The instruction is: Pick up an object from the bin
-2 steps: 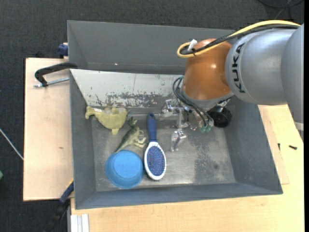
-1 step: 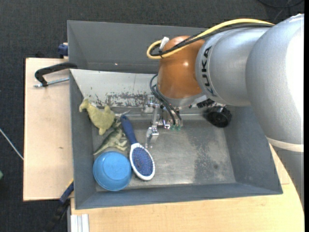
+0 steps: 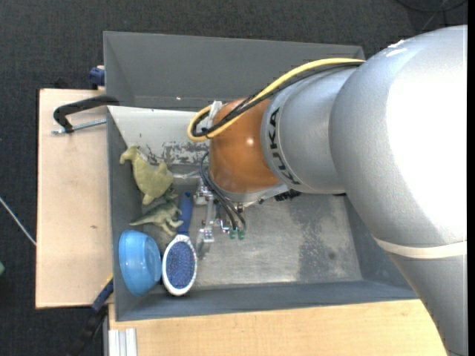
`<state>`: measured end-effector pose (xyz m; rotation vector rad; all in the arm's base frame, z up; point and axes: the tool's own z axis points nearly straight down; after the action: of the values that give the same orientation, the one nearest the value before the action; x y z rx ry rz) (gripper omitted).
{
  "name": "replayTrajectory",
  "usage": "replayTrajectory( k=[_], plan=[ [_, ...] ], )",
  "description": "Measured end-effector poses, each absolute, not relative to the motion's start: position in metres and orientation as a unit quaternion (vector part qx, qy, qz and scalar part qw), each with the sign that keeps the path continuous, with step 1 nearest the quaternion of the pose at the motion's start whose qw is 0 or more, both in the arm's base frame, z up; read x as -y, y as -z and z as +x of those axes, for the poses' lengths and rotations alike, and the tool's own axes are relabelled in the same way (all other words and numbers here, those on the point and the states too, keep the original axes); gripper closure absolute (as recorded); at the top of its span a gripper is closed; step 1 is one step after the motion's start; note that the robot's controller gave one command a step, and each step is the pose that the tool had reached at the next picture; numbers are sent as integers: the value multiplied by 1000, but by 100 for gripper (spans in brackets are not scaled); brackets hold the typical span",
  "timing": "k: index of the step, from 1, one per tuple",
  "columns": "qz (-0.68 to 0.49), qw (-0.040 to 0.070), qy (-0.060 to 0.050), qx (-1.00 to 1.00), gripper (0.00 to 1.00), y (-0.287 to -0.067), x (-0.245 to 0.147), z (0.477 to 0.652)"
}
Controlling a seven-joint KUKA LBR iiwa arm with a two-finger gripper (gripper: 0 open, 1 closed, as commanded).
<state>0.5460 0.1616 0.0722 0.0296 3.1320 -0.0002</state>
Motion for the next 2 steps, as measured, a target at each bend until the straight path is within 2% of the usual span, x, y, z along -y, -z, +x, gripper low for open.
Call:
replayTrajectory(
  k=[1, 2],
  plan=[
    [78, 2, 1, -997, 0, -131, -204, 561],
    [-81, 9, -5, -997, 0, -99, -224, 580]
  ],
)
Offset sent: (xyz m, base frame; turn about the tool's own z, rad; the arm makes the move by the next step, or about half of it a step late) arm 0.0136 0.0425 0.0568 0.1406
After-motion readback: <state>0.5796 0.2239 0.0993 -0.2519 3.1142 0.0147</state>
